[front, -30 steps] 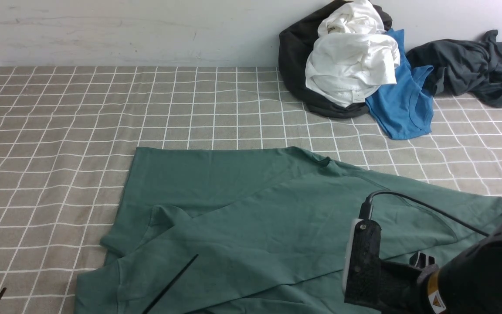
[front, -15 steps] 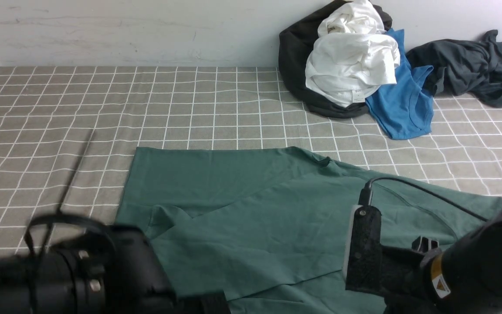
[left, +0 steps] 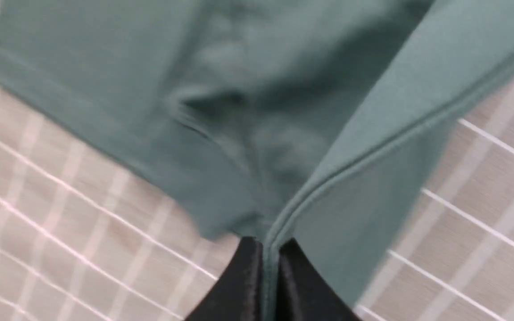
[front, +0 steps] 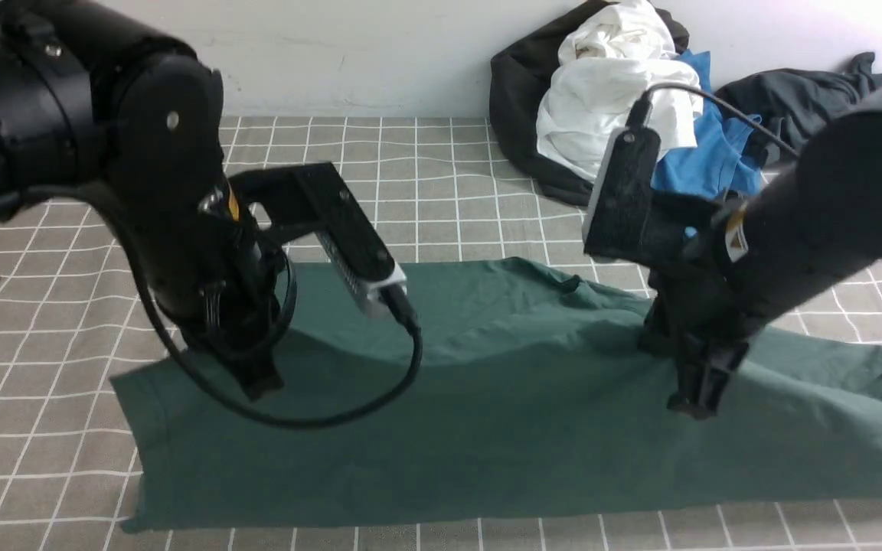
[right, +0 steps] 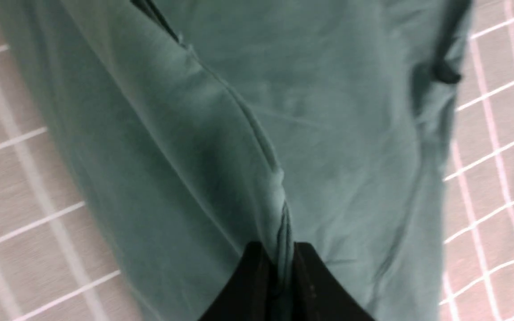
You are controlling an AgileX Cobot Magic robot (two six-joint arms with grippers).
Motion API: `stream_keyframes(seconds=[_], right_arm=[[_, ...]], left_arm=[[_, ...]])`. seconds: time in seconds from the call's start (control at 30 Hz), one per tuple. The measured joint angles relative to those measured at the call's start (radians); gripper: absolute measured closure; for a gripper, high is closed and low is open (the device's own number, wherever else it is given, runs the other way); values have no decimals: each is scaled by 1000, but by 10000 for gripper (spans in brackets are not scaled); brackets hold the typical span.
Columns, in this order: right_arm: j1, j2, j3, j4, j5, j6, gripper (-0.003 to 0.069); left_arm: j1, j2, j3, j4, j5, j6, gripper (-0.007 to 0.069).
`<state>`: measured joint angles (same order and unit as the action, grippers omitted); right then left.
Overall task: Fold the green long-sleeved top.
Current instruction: Use both arms to drag the lower edge of the fabric forward and fold it over the upper edge
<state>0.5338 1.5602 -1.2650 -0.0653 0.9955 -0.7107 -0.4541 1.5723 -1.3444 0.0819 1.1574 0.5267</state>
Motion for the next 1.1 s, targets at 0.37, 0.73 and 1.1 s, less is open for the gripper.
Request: stream_keyframes(seconds=[0.37,0.73,1.1], right_arm=[[-117,312,-339,65,-29,-76,633],[-130,567,-457,65,-252,-73,599],[-188,541,-549,65,-151,178,244]], left_arm=[[163,281,-305,-4,-16,66,618],[235,549,-501,-4,-176,92,617],[269,609,-528,-30,-236,45,366]])
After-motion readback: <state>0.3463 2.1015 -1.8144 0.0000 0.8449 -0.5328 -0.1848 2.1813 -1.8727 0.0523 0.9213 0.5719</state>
